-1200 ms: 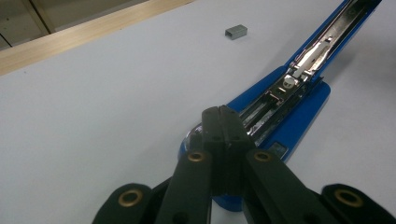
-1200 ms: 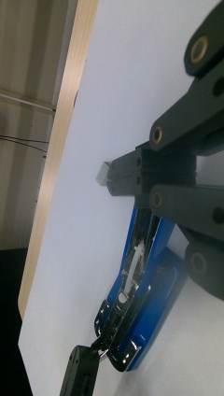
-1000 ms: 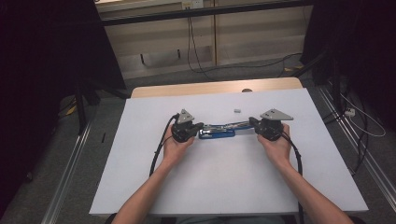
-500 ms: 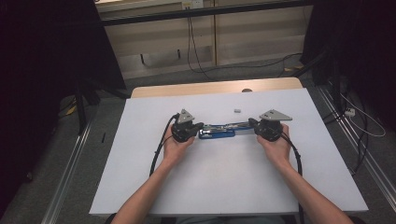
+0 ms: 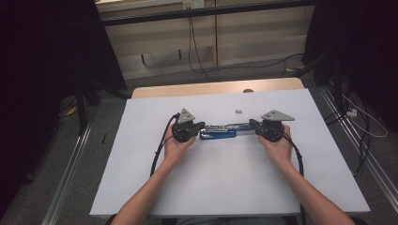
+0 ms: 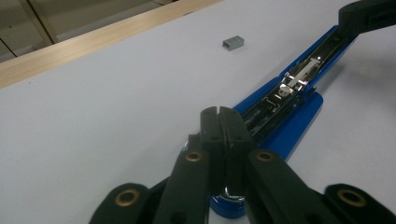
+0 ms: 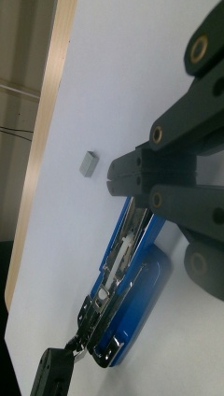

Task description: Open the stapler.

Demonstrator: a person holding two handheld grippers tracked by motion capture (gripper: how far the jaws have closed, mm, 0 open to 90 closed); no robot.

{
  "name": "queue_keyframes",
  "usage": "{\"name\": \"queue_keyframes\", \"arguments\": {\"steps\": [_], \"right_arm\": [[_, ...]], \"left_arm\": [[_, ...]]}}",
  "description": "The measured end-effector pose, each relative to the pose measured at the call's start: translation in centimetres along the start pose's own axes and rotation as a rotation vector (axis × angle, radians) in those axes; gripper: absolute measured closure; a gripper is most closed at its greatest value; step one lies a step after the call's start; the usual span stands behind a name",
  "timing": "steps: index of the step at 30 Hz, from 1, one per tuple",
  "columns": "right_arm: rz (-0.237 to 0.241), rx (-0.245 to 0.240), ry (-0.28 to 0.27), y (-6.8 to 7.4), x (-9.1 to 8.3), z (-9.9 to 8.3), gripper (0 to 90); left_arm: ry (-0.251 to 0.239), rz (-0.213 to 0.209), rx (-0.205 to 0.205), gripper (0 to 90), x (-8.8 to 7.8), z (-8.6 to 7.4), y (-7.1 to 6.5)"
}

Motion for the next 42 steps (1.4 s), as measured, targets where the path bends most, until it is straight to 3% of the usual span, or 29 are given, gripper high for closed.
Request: {"name": "queue_keyframes", "arguments": {"steps": [5, 12, 15, 17, 22, 24, 29, 34, 39, 42], "right_arm": [[0.019, 0.008, -0.019, 0.1, -0.1, 0.3, 88.3], [0.052, 0.009, -0.027, 0.4, -0.1, 0.3, 82.2], [0.052, 0.005, -0.028, 0.5, -0.1, 0.3, 75.4], [0.067, 0.002, -0.025, 0.7, -0.2, 0.3, 71.5], [0.074, 0.006, -0.031, 0.8, -0.4, 0.4, 59.7], [0.077, 0.013, -0.032, 0.8, -0.5, 0.5, 56.7], [0.056, 0.048, -0.036, 0.4, -0.6, 0.6, 35.3], [0.032, 0.02, -0.013, 0.4, -0.3, 0.3, 25.4], [0.018, 0.004, -0.021, 0.4, -0.4, 0.5, 16.7], [0.008, 0.046, -0.026, 0.2, -0.5, 0.7, 9.4]], "left_arm": [[-0.013, -0.002, 0.007, 83.4, -0.2, 0.3, -0.5], [-0.054, -0.015, -0.022, 76.3, -1.0, 0.8, -0.3], [-0.055, -0.002, -0.023, 71.9, -1.2, 0.5, -0.2], [-0.05, 0.024, -0.017, 63.6, -1.5, 0.3, -0.2], [-0.054, 0.038, -0.014, 50.8, -2.1, 0.1, -0.3], [-0.054, 0.047, -0.024, 43.2, -2.4, -0.1, -0.3], [-0.056, 0.063, -0.049, 29.8, -3.0, -0.3, -0.2], [-0.046, 0.089, -0.078, 14.6, -3.3, -0.7, 0.2], [-0.05, 0.073, -0.084, 6.0, -3.8, -0.7, 0.3], [-0.053, 0.078, -0.09, 5.8, -4.4, -0.7, 0.3]]}}
Point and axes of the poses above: each handheld gripper's, and its own axes: x roughly forward along the jaws, z roughly out of its top, y roughly to its left, the point moved 6 cm from there along x, roughly forward along the jaws, and after that the axes turned 10 degrees about -z, right-handed, at the moved point
